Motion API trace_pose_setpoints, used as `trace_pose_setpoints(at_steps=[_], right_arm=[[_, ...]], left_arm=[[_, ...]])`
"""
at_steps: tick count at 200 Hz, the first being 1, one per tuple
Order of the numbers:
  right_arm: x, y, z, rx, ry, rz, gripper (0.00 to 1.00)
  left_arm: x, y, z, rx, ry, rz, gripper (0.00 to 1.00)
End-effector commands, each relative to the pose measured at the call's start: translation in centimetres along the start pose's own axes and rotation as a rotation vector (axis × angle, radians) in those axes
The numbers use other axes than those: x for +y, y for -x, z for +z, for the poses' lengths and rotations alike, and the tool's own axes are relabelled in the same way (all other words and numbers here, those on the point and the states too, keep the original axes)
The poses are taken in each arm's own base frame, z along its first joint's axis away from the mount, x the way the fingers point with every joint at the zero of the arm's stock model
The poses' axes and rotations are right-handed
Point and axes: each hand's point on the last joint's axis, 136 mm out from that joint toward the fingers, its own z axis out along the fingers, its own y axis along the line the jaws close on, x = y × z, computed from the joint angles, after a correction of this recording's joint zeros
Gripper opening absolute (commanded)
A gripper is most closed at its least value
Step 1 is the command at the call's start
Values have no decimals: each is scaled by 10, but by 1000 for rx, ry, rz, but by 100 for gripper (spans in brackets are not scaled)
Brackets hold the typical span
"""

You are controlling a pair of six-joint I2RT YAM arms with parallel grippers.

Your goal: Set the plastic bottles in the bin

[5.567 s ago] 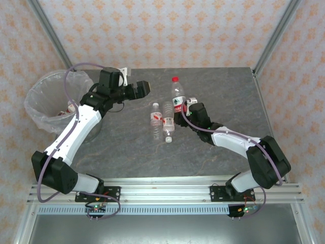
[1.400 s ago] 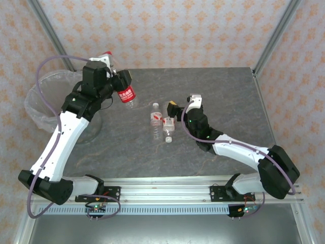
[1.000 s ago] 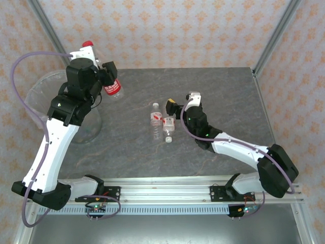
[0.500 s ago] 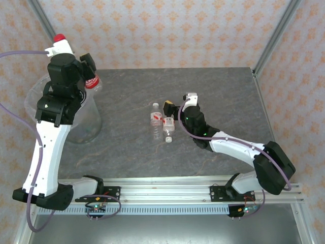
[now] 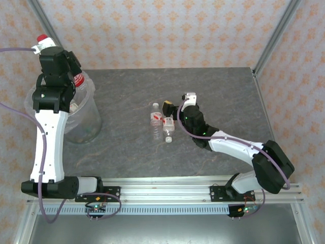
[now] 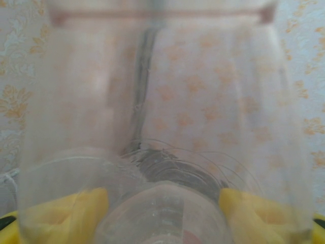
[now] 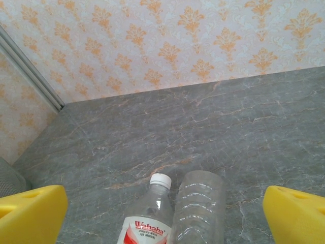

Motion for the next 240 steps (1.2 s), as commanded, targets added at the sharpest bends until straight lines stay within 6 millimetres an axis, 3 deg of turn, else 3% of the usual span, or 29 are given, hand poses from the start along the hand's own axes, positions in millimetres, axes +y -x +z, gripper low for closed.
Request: trace_pose_setpoints(at_steps=[1,37,62,102,158,185,210,240], right_arm=[[5,12,3,-25,10,23,99],[3,10,1,-23,8,28,99],[1,8,0,-15,2,19,99],[3,7,1,-7,8,14,99],[3,0,2,25,10,12,99],[4,-2,5,40,11,4,99],[0,-1,8,54,-33,14,99],[-2,-3,10,73,-54,8,99]], left_arm=[[7,7,1,5,15,-8,59],[37,-7,14,65,123,-59,59],[55,-28,27,127,135,-108,59],[58,-67,49,246,80,-172,59],[58,-112,57,392,79,-169,59],[54,-133,59,478,65,-174,65],[54,-132,60,501,73,-171,82],[41,-113,54,462,1,-189,90]])
